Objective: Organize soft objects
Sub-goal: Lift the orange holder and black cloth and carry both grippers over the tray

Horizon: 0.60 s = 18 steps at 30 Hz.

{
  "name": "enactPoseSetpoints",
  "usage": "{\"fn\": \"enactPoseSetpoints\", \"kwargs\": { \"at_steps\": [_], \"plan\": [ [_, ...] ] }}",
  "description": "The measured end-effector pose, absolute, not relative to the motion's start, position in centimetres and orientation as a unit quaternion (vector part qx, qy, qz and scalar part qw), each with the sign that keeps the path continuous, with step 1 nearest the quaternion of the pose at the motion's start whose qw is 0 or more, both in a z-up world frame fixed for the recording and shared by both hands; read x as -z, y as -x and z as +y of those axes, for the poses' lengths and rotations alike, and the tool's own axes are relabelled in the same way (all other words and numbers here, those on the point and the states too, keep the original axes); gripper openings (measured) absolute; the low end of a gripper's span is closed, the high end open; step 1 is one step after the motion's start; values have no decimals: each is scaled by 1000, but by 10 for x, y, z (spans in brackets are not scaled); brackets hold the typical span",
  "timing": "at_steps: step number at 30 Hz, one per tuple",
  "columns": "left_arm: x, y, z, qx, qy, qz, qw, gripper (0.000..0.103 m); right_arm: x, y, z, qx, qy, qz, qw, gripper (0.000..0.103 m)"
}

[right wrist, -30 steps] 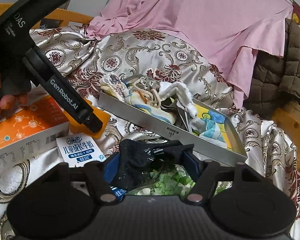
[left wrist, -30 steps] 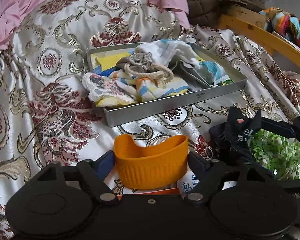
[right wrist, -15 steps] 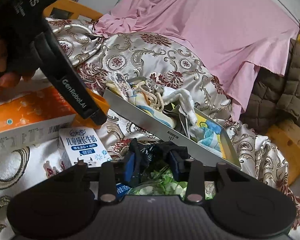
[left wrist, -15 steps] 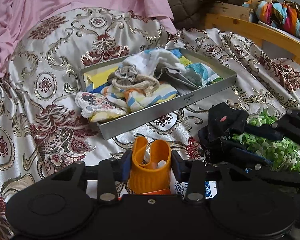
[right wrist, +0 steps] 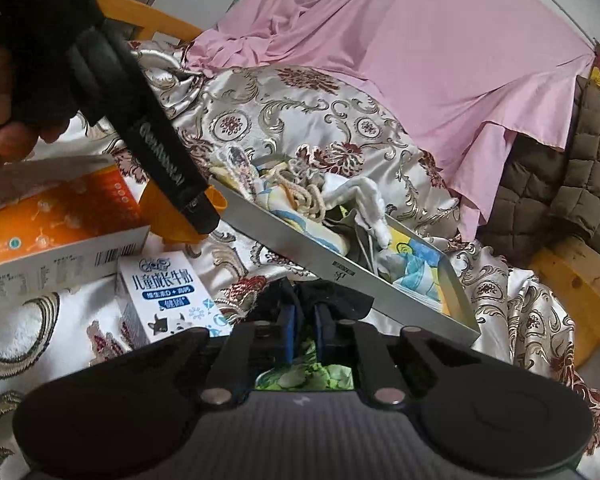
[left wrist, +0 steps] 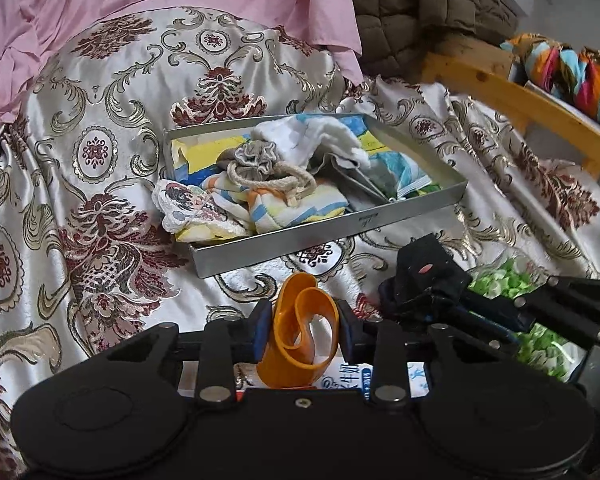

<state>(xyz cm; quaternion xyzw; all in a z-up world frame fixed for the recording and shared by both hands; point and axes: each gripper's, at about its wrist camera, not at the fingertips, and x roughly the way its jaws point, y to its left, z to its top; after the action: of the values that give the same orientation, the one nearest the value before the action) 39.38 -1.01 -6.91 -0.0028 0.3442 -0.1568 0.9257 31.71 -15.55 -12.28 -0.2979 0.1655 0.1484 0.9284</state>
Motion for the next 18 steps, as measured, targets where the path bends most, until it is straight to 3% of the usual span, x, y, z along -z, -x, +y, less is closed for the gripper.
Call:
{"fn": "enactPoseSetpoints", "kwargs": {
  "at_steps": [18],
  "plan": [
    [42, -369, -24, 204, 43, 292, 933, 33, 87, -303, -174, -114, 250, 96, 957, 3]
  ]
}}
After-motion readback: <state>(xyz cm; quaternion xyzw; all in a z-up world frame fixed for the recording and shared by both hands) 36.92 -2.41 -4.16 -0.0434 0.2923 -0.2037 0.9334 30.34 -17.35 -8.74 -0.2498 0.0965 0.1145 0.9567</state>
